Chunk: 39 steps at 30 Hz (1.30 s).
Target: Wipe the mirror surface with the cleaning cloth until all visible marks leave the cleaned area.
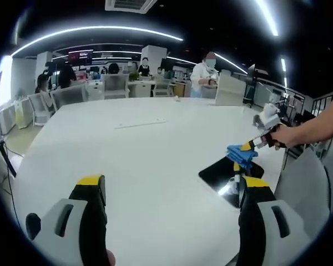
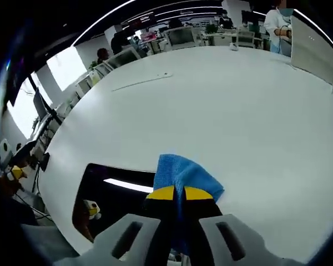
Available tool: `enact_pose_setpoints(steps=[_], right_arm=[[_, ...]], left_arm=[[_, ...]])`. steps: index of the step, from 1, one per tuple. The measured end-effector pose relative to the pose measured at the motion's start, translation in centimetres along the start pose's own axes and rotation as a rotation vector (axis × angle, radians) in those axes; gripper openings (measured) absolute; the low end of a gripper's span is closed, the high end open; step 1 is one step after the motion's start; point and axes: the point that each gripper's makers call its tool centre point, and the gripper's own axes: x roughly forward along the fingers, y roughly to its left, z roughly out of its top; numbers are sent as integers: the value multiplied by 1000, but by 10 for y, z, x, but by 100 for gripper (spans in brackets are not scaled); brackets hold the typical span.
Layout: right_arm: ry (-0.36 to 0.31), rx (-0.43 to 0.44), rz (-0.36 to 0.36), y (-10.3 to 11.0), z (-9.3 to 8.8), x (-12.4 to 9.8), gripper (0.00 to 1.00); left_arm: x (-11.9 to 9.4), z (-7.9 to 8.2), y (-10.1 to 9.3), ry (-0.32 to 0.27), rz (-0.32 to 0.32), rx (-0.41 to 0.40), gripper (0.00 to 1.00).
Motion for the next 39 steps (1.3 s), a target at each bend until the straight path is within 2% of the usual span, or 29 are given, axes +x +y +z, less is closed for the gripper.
enact_pose_setpoints(steps=[7,12,17,20,23,28,39], right_arm=[[19,-41,-11,6,-7,5,0],[40,-9,2,9,-7,5,0],[69,-4,41,28,-9,8,0],[63,-11,15,32,-8,10,0],[72,-17,27,39,-8,12,0],[91,-34,57,60,-9,17,0],[118,-80,102,103,-5,31,0]], left_arm=[[0,-1,-1,-4,-1,-10,99],[0,-2,-2,-6,-3,-14,99],[0,-2,-3,-6,-5,-16,99],[0,-3,-3,-6,-6,-16,99],[0,-3,-3,-8,-8,-11,99],[-2,-1,-8,-8,-11,-10,99],[-5,-7,-5,3,-10,-14,99]])
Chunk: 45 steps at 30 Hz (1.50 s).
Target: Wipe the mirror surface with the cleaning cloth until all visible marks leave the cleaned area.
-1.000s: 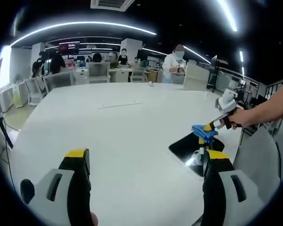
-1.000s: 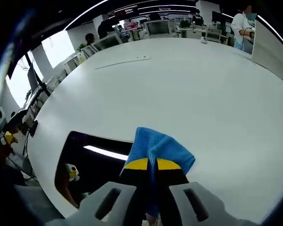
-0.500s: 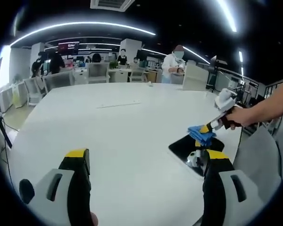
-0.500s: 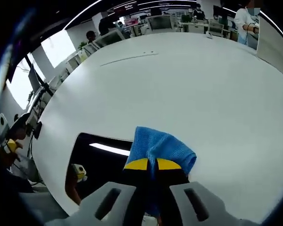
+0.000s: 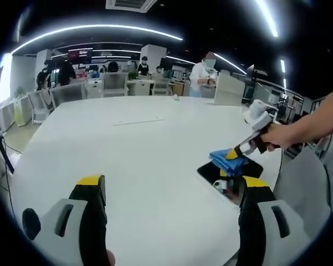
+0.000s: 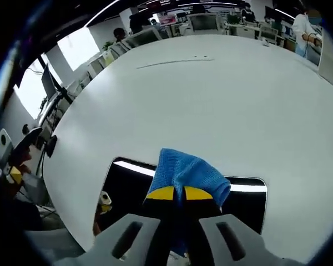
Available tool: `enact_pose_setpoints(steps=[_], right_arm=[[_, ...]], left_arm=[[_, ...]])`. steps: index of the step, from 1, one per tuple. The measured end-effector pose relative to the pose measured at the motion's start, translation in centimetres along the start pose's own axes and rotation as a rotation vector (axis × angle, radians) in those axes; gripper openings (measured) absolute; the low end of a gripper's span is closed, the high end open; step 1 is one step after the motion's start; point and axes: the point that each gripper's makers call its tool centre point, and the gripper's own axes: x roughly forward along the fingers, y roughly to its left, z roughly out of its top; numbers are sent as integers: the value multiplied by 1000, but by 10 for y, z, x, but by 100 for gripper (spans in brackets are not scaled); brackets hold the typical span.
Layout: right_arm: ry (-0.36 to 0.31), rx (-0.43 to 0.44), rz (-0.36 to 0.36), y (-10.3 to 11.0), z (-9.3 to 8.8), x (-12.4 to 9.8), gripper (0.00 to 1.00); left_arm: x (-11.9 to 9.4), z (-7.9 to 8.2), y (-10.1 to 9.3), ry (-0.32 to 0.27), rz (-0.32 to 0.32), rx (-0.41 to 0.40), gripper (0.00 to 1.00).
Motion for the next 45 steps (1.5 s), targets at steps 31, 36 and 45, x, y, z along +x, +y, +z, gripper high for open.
enact_pose_setpoints(steps=[31,36,45], right_arm=[[35,-37,75,79,17,31,0],[33,-47,76,78,17,32,0],[32,-57,74,79,14,29,0]], left_arm=[[-3,-8,7,18,12,0,99],[-3,-8,8,17,16,-2,99],[-2,-8,3,18,13,-2,99]])
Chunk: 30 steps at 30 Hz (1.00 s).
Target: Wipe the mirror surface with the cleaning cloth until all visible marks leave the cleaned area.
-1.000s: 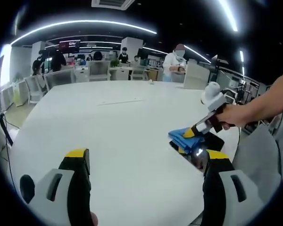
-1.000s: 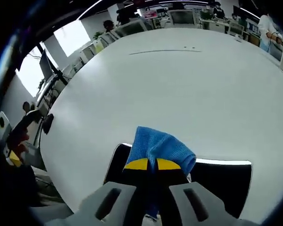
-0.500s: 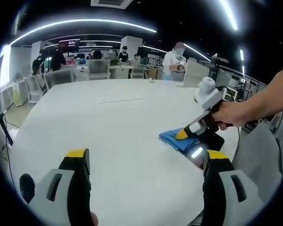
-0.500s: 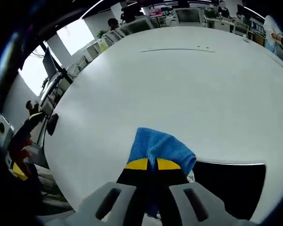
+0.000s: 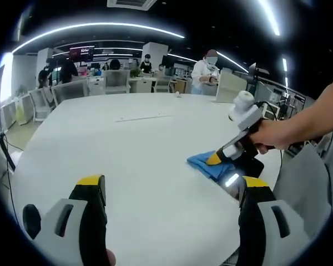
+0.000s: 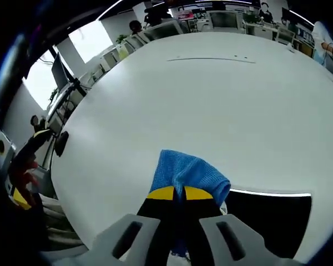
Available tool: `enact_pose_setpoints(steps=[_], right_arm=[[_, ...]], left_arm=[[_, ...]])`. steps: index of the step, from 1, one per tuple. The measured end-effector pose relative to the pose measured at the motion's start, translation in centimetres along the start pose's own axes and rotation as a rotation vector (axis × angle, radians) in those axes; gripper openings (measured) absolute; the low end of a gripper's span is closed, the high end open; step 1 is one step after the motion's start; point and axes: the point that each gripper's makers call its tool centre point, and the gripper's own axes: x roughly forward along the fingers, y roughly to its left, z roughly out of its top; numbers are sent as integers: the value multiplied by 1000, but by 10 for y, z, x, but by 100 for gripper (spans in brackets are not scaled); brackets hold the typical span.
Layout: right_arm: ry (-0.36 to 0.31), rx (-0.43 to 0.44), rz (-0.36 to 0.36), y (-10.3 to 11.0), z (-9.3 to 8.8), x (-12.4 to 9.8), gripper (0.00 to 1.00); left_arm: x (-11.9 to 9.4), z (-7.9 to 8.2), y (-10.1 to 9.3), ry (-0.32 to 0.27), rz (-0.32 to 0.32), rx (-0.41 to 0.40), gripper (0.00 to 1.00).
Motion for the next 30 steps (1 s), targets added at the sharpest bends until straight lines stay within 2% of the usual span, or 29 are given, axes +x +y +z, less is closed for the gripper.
enact_pose_setpoints(steps=[26,30], right_arm=[[40,-4,31,15,-32,-16,0],[32,-21,31,15,-37,-19,0]], left_arm=[[-4,2,-6,0,5,8,99],[-3,0,-4,-4,4,-32,99]])
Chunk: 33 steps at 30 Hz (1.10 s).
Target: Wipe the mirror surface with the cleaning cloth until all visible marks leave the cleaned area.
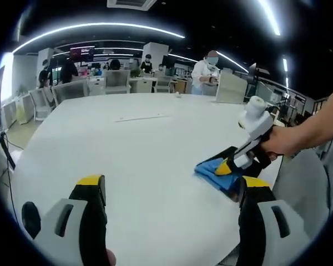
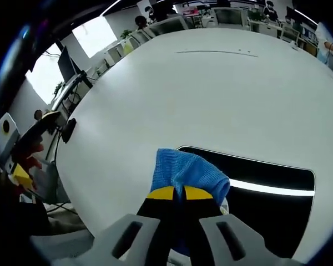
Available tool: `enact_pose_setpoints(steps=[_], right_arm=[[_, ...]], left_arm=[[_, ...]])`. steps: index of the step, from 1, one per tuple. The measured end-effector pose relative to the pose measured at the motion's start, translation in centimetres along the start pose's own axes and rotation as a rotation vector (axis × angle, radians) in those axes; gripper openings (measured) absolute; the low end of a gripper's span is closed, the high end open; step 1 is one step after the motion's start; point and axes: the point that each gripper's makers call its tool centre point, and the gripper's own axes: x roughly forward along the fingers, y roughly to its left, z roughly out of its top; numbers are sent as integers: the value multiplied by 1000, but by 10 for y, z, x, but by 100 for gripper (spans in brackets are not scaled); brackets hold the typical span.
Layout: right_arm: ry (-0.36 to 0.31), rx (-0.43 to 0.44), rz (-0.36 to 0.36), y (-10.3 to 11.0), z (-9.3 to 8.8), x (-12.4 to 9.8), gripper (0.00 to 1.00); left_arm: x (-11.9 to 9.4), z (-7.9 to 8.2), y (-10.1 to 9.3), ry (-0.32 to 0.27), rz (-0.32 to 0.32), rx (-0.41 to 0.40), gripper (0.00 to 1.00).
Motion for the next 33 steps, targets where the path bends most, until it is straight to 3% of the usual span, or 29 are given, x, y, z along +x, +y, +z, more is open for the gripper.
enact_pose_setpoints(steps=[9,19,24,33], right_arm=[[24,51,24,4,-11,-6,0],[18,39,33,4,-11,-6,0],[22,29,42,4,-11,-6,0],[18,37,50,-1,-13,-10,0]], left_arm=[[-2,-1,-1,5,3,12,99],[4,3,-1,-2,0,20,99],[3,10,5,-37,34,22,99],[2,7,7,-29,40,16,99]])
